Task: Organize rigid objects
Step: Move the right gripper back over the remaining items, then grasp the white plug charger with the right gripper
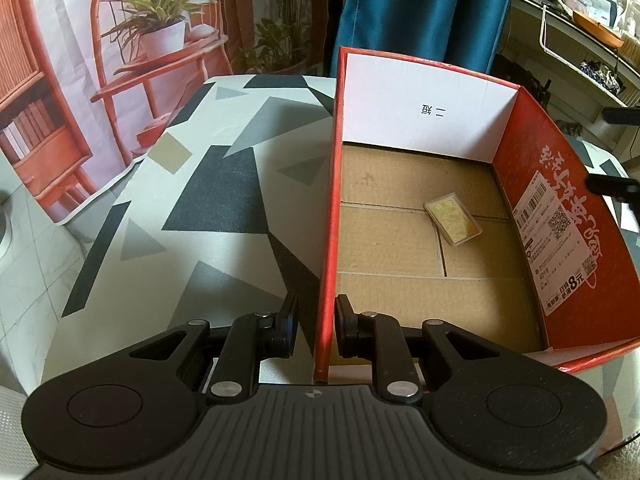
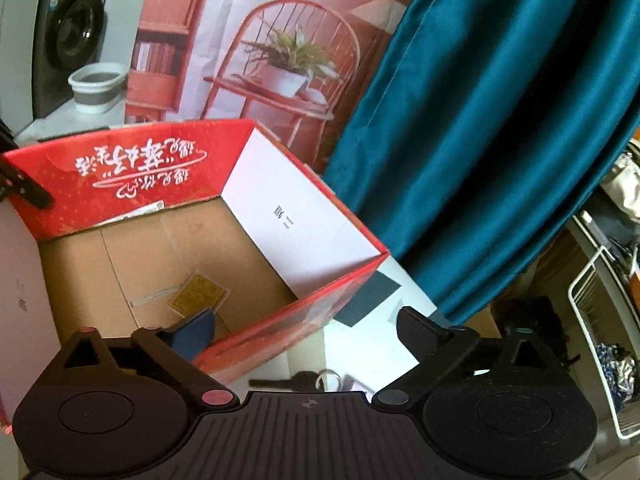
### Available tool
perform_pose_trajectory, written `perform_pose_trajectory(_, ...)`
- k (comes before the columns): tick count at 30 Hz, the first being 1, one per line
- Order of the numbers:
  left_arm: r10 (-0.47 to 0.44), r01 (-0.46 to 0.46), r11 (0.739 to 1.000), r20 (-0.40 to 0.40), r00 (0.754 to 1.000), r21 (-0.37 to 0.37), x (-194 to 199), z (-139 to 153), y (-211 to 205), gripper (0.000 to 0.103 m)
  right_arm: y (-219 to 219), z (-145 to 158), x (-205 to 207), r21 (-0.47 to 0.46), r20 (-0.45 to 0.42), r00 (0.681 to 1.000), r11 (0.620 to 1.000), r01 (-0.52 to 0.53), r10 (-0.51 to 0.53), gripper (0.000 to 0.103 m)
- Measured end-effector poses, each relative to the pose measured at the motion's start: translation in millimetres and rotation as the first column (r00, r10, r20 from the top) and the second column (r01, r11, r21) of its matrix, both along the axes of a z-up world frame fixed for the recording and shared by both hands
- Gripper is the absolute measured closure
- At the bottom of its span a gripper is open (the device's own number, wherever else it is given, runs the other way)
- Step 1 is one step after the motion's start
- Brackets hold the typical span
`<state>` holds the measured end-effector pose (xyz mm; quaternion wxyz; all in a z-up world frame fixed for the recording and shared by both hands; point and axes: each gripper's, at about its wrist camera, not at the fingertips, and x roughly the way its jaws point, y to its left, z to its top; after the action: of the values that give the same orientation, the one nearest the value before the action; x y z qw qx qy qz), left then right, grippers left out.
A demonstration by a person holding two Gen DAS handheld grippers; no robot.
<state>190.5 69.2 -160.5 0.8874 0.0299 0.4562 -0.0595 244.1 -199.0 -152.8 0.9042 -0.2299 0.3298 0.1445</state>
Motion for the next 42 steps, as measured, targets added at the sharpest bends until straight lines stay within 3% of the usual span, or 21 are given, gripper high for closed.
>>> perform_pose_trajectory(2,0.0,0.0,1.0,0.0,1.0,0.0,-0.1,0.1,-0.3,0.082,-9.5,4.3,-6.3,0.028,0.011,1.0,1.0,0.013,-0.013,0.001)
perform_pose_trajectory(8,-0.003,0.003,1.0,0.004,1.0,0.012,-0.8,0.4,-1.5,0.082,-42.4,0.5,-23.8,0.057,-0.02,0.996,0.994,0.089,-0.088,0.001)
perform_pose_trajectory(12,-0.002,0.002,1.0,0.005,1.0,0.01,-0.9,0.4,-0.2,0.082,-58.9,-19.0,-31.0,0.025,-0.084,0.985,0.988,0.154,-0.151,0.001)
perform_pose_trajectory(19,-0.002,0.002,1.0,0.005,1.0,0.01,-1.1,0.4,-0.2,0.082,-62.8,-66.0,-51.7,-0.047,-0.195,0.969,0.989,0.143,-0.15,0.001)
perform_pose_trajectory(24,-0.002,0.002,1.0,0.005,1.0,0.01,-1.2,0.4,-0.1,0.082,-59.6,-92.6,-64.8,-0.087,-0.277,0.95,0.989,0.12,-0.14,0.014)
perform_pose_trajectory(26,-0.002,0.002,1.0,0.005,1.0,0.011,-1.1,0.4,-0.2,0.082,-60.3,-95.9,-71.2,-0.084,-0.294,0.946,0.99,0.117,-0.137,0.015)
perform_pose_trajectory(28,-0.002,0.002,1.0,0.005,1.0,0.01,-1.1,0.3,-0.1,0.082,-61.4,-95.9,-74.7,-0.079,-0.308,0.942,0.99,0.114,-0.133,0.023)
perform_pose_trajectory(35,-0.001,0.001,1.0,0.004,1.0,0.011,-1.1,0.3,-0.6,0.082,-53.1,-87.1,-68.6,-0.054,-0.281,0.954,0.994,0.092,-0.103,0.027)
perform_pose_trajectory(37,-0.002,0.002,1.0,0.004,1.0,0.012,-1.4,0.4,-0.6,0.082,-46.9,-86.0,-63.7,-0.044,-0.289,0.954,0.997,0.064,-0.074,0.031)
perform_pose_trajectory(39,-0.002,0.002,1.0,0.005,1.0,0.012,-1.7,0.4,-0.7,0.082,-43.3,-85.5,-58.6,-0.028,-0.291,0.955,0.998,0.056,-0.061,0.042)
perform_pose_trajectory(42,0.0,0.0,1.0,0.004,1.0,0.009,-1.5,0.5,-1.1,0.082,-47.4,-84.0,-47.7,0.0,-0.268,0.958,0.994,0.11,-0.106,0.049)
